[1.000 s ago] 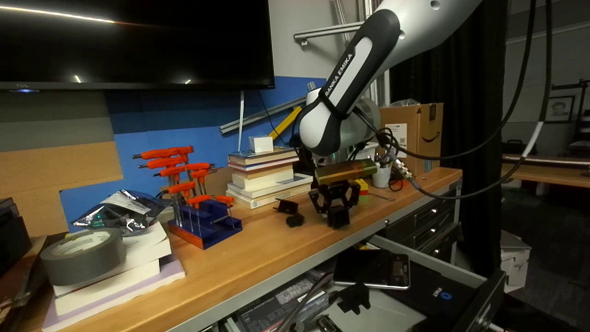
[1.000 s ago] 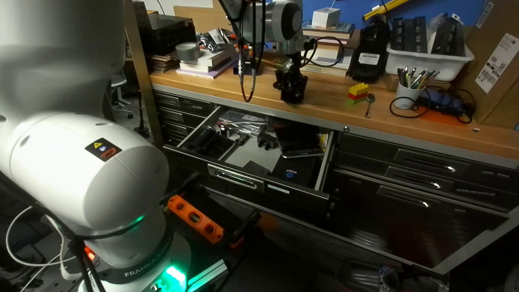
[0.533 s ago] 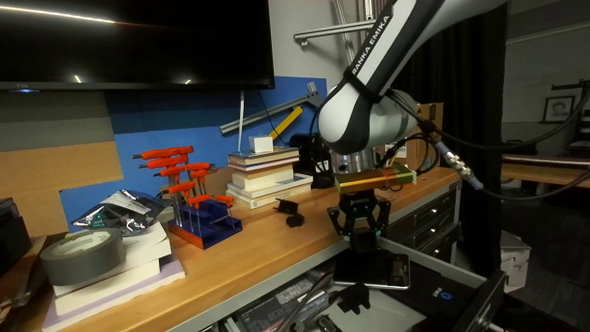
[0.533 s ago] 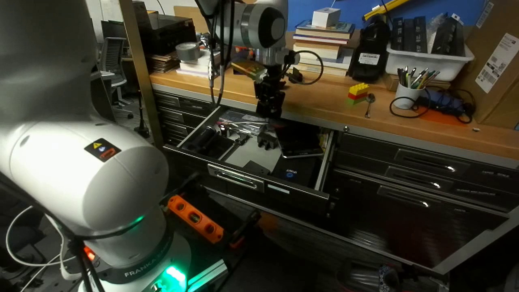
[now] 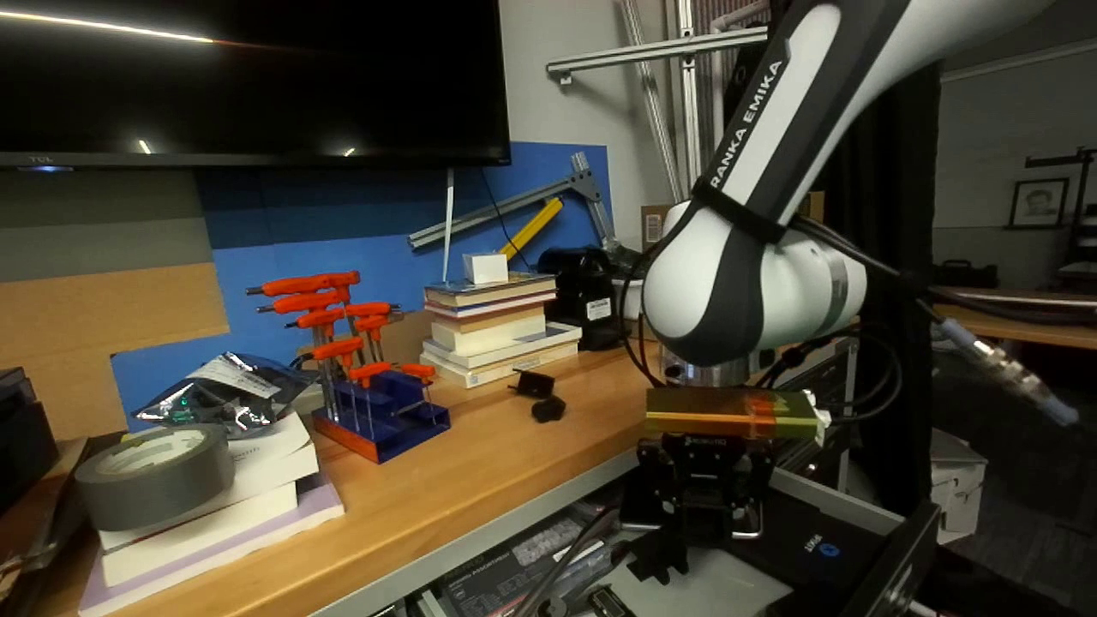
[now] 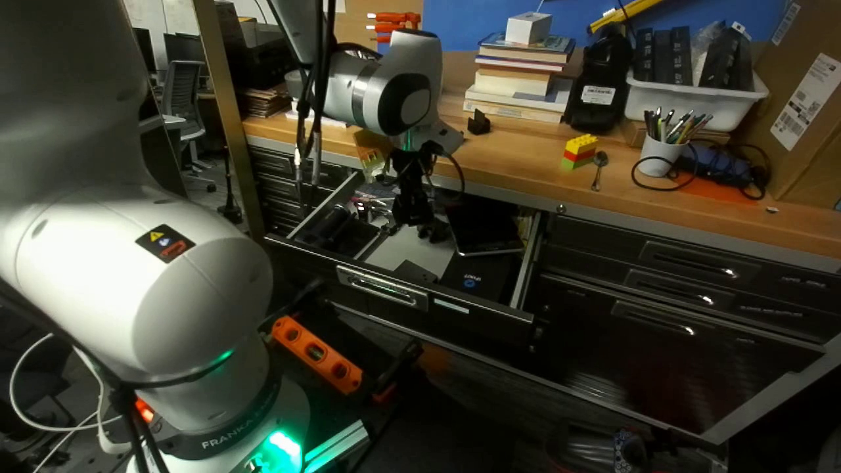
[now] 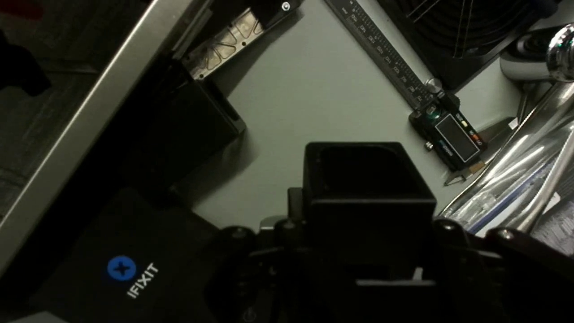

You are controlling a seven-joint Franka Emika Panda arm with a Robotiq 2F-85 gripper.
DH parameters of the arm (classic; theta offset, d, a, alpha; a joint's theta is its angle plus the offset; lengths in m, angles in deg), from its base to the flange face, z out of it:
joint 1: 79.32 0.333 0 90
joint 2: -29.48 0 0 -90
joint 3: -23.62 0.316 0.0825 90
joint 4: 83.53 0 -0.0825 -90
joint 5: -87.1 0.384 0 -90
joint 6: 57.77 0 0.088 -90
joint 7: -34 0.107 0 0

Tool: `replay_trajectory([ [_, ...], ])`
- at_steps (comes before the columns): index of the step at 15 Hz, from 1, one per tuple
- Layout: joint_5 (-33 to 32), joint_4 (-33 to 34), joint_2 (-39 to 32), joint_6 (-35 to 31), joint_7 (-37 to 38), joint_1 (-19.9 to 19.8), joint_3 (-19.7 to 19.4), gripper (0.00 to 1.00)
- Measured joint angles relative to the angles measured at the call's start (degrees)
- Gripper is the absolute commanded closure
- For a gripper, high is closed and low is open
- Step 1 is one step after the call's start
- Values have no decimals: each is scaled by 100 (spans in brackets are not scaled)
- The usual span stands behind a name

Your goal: Remove the black objects from the countertop and place them in the open drawer, close the drawer

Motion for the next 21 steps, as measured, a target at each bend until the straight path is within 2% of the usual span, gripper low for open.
replay_trajectory([
  [3, -35, -191, -198, -574, 571, 50, 66, 73],
  [6, -468, -251, -473, -991, 1335, 239, -30, 73],
  [10, -1280, -279, -773, -1329, 2455, 781, -572, 73],
  [13, -1592, -282, -933, -1388, 3009, 1152, -926, 72],
  [14, -1643, -285, -982, -1408, 3137, 1253, -1006, 25],
  [16, -1679, -287, -1071, -1423, 3346, 1405, -1106, 19],
  [18, -1679, -288, -1139, -1426, 3497, 1516, -1159, 4],
  [19, -1679, -288, -1160, -1426, 3550, 1555, -1173, 0],
  [21, -1679, -290, -1173, -1426, 3641, 1612, -1200, 0],
])
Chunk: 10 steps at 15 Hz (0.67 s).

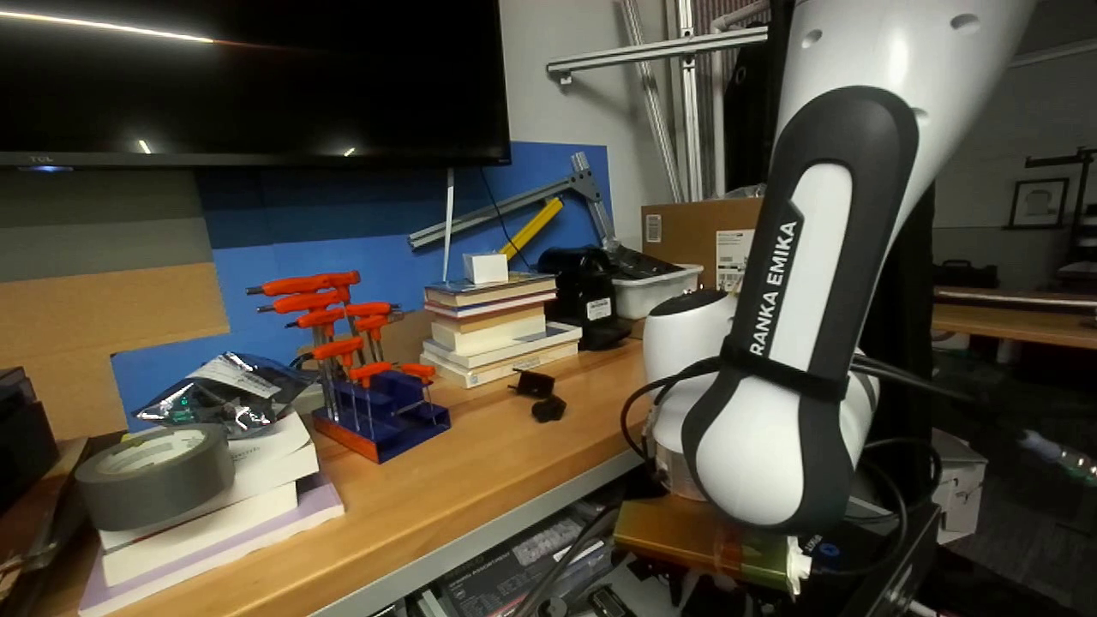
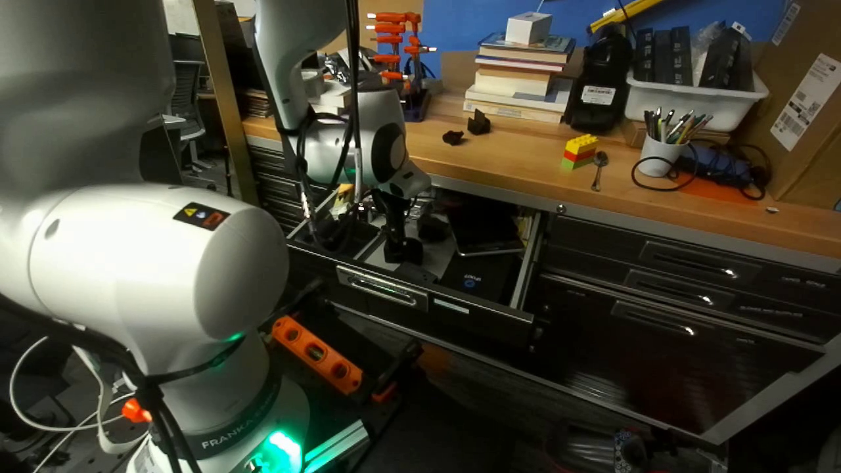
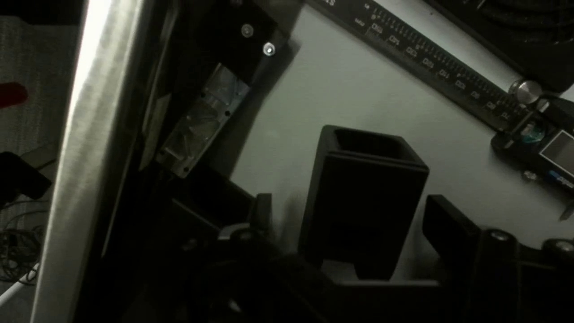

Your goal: Remove the black objects from the countertop and place them in the open drawer, close the drawer

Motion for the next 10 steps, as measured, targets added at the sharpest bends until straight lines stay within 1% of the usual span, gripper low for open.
replay_trajectory([
  [4, -138, 18, 120, -9, 118, 167, -213, 0],
  [6, -366, 41, 389, 41, 118, 198, -294, 0],
  [8, -575, 92, 804, 324, 90, 240, -368, 0],
  [9, -650, 136, 1034, 523, 47, 178, -292, 0],
  [10, -678, 196, 1275, 753, -54, 40, -114, 0],
])
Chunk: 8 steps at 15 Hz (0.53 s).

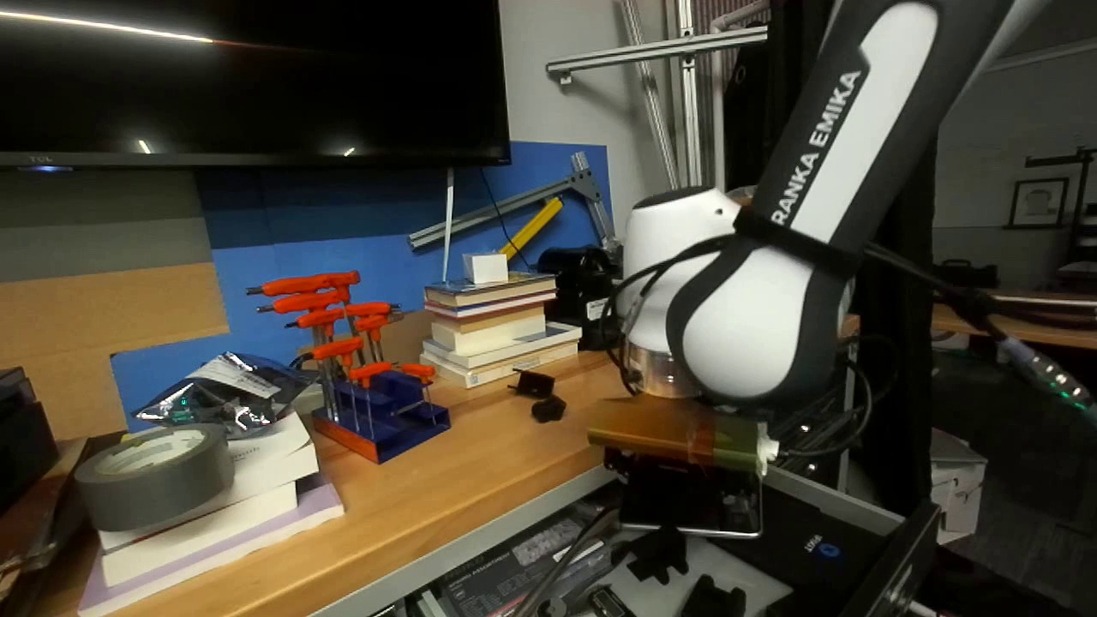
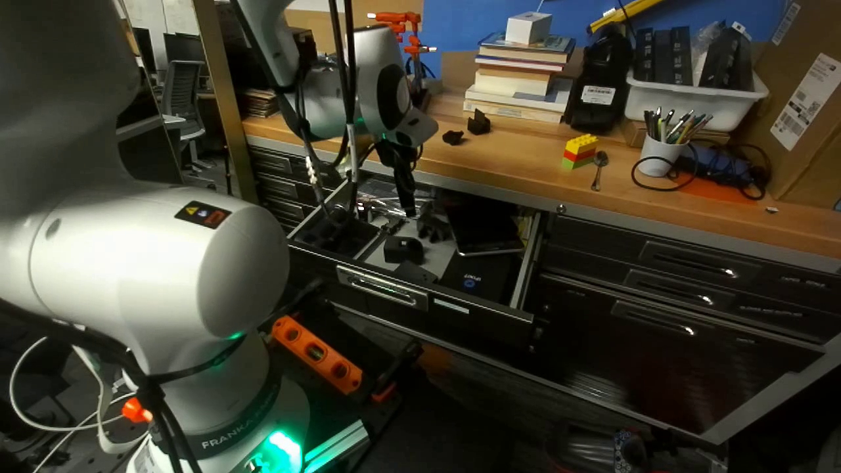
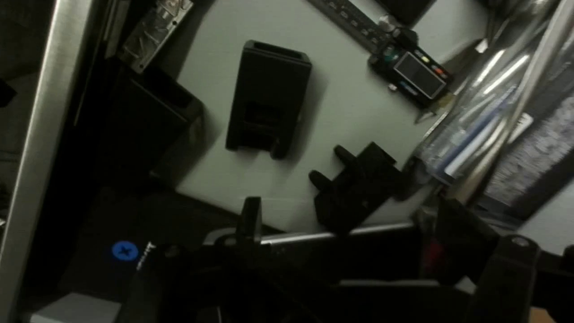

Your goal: Remove the black objects from the countertop and place them in the open drawer, close the drawer

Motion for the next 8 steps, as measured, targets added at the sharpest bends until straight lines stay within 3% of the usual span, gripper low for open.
replay_trajectory([
  [4, 150, 416, 744, 774, -1144, -701, 908, 0],
  [8, 1020, 877, 835, 976, -2893, -1030, 1483, 0],
])
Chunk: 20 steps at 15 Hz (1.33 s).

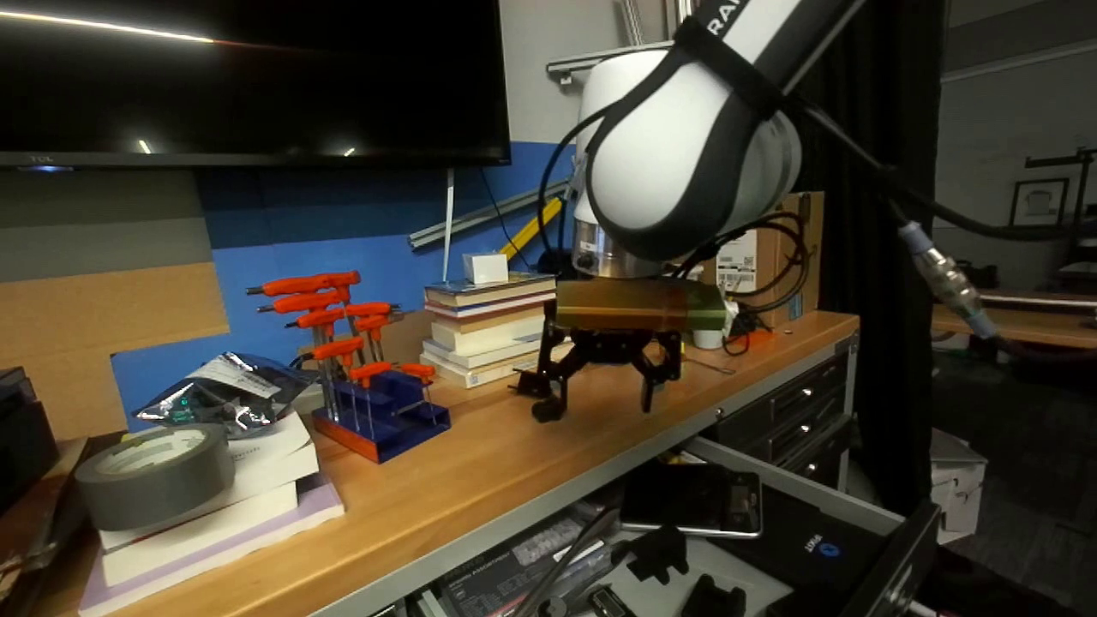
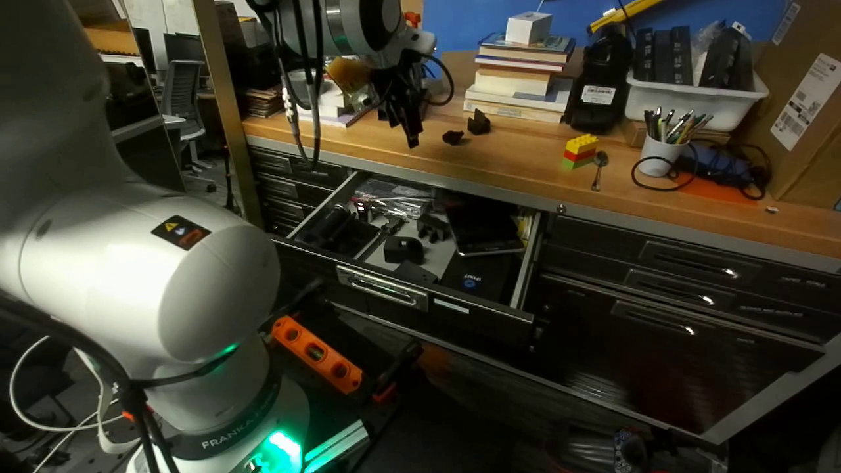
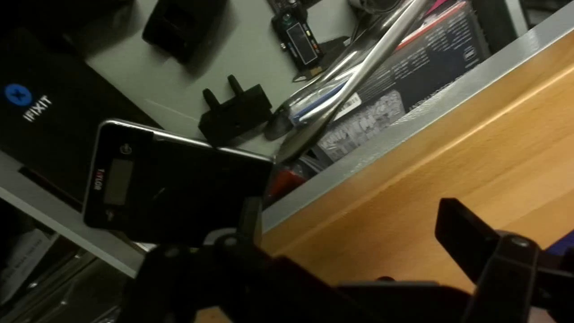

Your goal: Remove the black objects from the countertop and place them in the open drawer, close the drawer

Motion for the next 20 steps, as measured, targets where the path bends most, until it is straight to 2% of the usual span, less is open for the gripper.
replay_trajectory([
  [4, 777, 518, -233, 264, -1690, -117, 280, 0],
  [8, 892, 1016, -643, 374, -2901, -406, 288, 0],
  [14, 879, 1794, -1565, 389, -3799, -746, 274, 0],
  [20, 880, 2852, -2544, 663, -3986, -802, 271, 0],
])
